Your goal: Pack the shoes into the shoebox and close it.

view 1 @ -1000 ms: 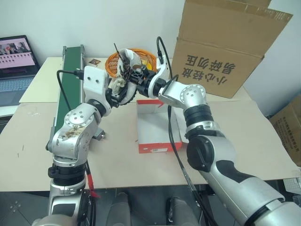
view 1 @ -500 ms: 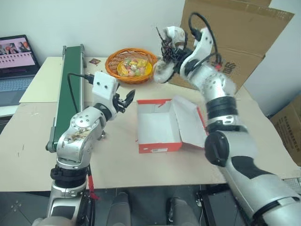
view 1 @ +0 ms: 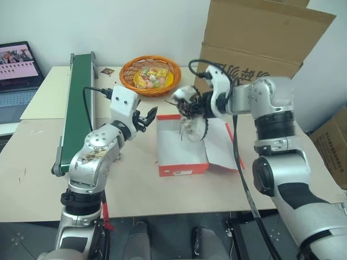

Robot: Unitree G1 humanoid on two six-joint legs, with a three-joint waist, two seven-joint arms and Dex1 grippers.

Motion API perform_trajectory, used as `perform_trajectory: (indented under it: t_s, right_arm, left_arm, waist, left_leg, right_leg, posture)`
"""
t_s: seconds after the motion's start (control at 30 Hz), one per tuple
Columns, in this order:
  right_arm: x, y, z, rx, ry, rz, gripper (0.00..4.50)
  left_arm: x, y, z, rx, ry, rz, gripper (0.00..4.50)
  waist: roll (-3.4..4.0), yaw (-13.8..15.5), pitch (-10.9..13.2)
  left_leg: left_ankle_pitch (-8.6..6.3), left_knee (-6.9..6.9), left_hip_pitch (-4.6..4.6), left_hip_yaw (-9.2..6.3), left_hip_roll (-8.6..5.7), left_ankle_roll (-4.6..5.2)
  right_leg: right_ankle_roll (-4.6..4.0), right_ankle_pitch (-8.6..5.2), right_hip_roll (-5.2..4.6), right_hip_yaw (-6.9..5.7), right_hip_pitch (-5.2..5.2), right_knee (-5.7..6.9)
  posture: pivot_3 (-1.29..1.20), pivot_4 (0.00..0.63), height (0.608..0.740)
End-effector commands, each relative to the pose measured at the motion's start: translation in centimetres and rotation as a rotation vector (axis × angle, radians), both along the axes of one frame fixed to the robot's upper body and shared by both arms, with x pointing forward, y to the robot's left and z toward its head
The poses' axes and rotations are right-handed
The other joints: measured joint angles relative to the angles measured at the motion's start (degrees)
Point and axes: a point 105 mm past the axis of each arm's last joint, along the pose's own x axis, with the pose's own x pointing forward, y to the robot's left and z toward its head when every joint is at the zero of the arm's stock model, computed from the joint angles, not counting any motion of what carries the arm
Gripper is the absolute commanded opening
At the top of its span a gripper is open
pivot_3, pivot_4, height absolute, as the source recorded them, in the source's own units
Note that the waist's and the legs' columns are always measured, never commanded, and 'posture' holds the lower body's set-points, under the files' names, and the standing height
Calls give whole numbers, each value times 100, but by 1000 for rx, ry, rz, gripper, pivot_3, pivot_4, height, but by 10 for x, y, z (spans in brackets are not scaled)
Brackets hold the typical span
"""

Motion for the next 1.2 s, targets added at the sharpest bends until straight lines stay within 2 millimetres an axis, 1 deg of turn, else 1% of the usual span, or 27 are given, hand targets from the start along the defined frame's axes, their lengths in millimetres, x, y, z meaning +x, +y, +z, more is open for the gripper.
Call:
perform_trajectory:
  t_s: [0.03,0.17,0.27,0.43,0.47,0.53,0.57,0.6,0.63,0.7,0.77,0.83,0.87,1.0,1.03,1.13,1.2]
  right_arm:
    - [10,-15,-25,-70,18,-68,1061]
    - [19,-27,-55,-113,52,-134,1061]
    - [24,-29,-73,-113,70,-174,1061]
    - [28,-27,-90,-137,70,-183,1061]
    - [27,-26,-92,-139,73,-178,1061]
    - [27,-24,-94,-143,72,-171,1061]
    - [28,-24,-93,-139,73,-172,1511]
    - [28,-23,-93,-130,73,-173,1976]
    - [29,-22,-91,-120,70,-172,2226]
    - [29,-19,-88,-101,66,-167,2870]
    - [30,-15,-83,-105,55,-149,3546]
    - [32,-8,-75,-92,35,-127,4303]
    - [33,-6,-70,-88,22,-118,4440]
    - [37,7,-42,-56,-54,-79,4440]
    - [37,11,-32,-43,-74,-66,4440]
    - [34,21,-11,-18,-107,-38,4440]
    - [31,26,-2,-11,-118,-24,4440]
  left_arm:
    - [-3,-1,16,-5,-62,-7,3098]
    - [-4,1,17,-9,-64,3,3098]
    - [-5,3,16,-6,-63,12,3098]
    - [-7,3,19,-9,-67,12,3098]
    - [-7,3,19,-10,-68,15,3098]
    - [-7,4,19,-9,-67,19,3098]
    - [-7,4,19,-10,-67,21,3154]
    - [-7,4,19,-10,-66,21,3186]
    - [-7,4,19,-9,-66,22,3186]
    - [-7,4,19,-10,-65,21,3186]
    - [-7,4,18,-9,-63,21,3186]
    - [-7,4,18,-11,-63,20,3186]
    - [-7,4,18,-10,-63,20,3186]
    - [-6,3,19,-11,-64,18,3186]
    - [-6,3,19,-11,-64,16,3186]
    - [-5,2,19,-14,-66,11,3186]
    - [-4,2,19,-16,-68,11,3186]
  waist:
    - [0,5,0]
    - [0,9,0]
    - [0,4,0]
    - [-1,-28,-1]
    - [-2,-44,-3]
    - [-3,-55,-5]
    - [-4,-56,-5]
    - [-3,-57,-5]
    - [-3,-57,-5]
    - [-4,-52,-5]
    - [-4,-51,-5]
    - [-3,-54,-5]
    - [-3,-54,-5]
    - [-3,-56,-4]
    - [-2,-56,-4]
    - [-2,-54,-3]
    - [-2,-54,-3]
  left_leg:
    - [0,1,0,0,0,0]
    - [2,3,0,0,0,2]
    - [3,3,0,0,0,5]
    - [-6,4,27,0,0,-9]
    - [-22,4,31,0,0,-34]
    - [-23,4,35,0,0,-35]
    - [-22,4,36,0,0,-35]
    - [-22,3,36,0,0,-35]
    - [-22,3,35,0,0,-35]
    - [-21,1,33,0,0,-33]
    - [-19,0,30,-1,0,-29]
    - [-16,0,30,0,0,-26]
    - [-17,0,30,0,0,-26]
    - [-21,1,29,0,0,-32]
    - [-20,0,28,0,0,-32]
    - [-16,-2,22,0,0,-25]
    - [-14,-4,21,0,0,-22]
  right_leg:
    - [0,0,0,0,-1,1]
    - [1,0,0,0,0,1]
    - [1,0,0,0,1,1]
    - [4,-1,1,0,26,0]
    - [7,-3,1,-1,27,1]
    - [8,-3,0,-1,31,2]
    - [7,-3,0,-1,32,2]
    - [7,-2,0,-1,31,2]
    - [7,-2,0,0,29,2]
    - [3,-1,0,0,28,3]
    - [4,-2,1,0,28,1]
    - [4,-2,1,0,27,1]
    - [4,-1,1,0,25,2]
    - [3,-1,0,0,22,6]
    - [3,-1,0,0,21,5]
    - [3,-2,1,0,14,6]
    - [3,-2,0,0,14,5]
  posture:
    - [0,150,728]
    - [0,150,728]
    - [0,150,728]
    - [0,150,728]
    - [0,150,728]
    - [0,150,728]
    - [0,150,728]
    - [0,150,728]
    - [0,150,728]
    - [0,150,728]
    - [0,150,728]
    - [0,150,728]
    - [0,150,728]
    - [0,150,728]
    - [0,150,728]
    - [0,150,728]
    - [0,150,728]
